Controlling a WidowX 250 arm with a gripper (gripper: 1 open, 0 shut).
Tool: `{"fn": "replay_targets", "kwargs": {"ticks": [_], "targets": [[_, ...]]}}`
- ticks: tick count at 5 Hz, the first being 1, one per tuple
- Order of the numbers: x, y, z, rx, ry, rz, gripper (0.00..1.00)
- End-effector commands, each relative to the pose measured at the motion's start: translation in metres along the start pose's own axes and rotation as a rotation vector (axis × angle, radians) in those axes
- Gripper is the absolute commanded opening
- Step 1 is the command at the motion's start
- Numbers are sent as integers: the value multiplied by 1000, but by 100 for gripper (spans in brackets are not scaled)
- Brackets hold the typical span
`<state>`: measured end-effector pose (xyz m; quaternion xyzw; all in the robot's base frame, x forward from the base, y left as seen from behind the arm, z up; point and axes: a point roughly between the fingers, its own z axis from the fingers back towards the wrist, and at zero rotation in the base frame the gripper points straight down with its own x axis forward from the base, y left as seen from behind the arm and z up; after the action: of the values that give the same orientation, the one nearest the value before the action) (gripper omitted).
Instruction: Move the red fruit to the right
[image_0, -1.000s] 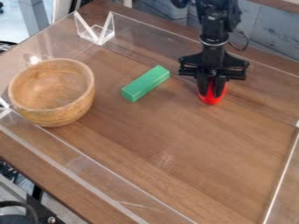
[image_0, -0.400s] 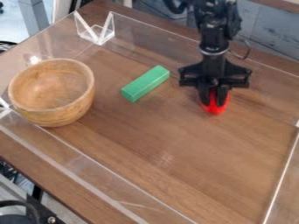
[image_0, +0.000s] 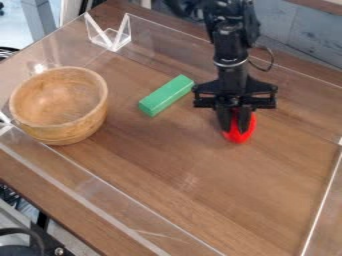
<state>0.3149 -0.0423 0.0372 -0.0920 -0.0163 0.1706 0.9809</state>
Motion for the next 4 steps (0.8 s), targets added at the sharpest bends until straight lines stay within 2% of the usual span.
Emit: {"fn": "replay_targets", "kwargs": {"ticks": [1, 2, 4], "targets": [[0, -11, 22, -44, -57, 10, 0], [-6, -16, 27, -65, -57, 25, 0], [-31, -24, 54, -101, -24, -88, 0]]}}
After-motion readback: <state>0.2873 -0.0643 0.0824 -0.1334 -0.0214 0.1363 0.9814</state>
